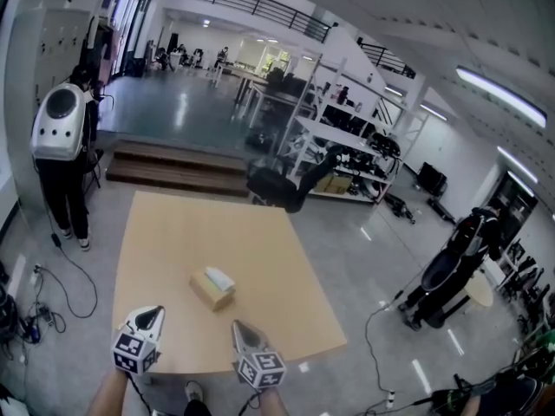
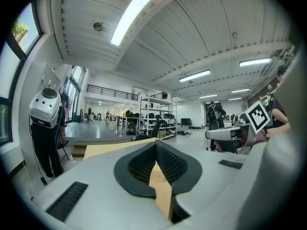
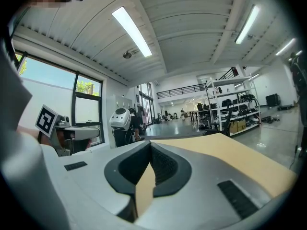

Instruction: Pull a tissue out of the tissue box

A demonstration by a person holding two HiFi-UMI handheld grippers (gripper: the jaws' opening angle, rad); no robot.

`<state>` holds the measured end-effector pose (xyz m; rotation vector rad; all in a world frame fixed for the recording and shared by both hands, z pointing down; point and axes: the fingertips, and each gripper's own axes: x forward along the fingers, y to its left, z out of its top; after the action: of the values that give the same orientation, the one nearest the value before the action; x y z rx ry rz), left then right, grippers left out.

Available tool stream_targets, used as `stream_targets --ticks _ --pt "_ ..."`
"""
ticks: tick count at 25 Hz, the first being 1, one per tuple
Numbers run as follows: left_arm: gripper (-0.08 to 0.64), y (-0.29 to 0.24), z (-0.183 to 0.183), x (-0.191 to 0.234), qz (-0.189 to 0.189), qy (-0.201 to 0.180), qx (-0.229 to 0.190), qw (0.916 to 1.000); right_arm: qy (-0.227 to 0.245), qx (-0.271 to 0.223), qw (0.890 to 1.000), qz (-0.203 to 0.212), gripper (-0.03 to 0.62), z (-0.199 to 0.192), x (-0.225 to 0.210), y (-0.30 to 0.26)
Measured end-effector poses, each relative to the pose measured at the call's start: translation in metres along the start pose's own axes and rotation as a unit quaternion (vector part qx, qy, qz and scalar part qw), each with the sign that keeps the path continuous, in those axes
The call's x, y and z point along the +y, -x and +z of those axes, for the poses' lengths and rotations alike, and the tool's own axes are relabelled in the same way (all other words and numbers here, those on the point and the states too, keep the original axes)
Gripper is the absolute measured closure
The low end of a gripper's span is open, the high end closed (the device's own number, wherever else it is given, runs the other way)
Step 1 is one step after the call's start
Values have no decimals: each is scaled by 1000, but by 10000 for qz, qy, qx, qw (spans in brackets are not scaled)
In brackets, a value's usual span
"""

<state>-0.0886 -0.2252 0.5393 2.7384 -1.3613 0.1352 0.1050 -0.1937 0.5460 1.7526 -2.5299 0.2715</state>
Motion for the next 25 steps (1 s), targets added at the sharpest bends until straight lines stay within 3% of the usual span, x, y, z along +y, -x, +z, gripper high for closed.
stream_targets --ticks 25 --pt "552 -103 14 22 133 70 98 9998 -63 125 9998 117 581 21 -79 -78"
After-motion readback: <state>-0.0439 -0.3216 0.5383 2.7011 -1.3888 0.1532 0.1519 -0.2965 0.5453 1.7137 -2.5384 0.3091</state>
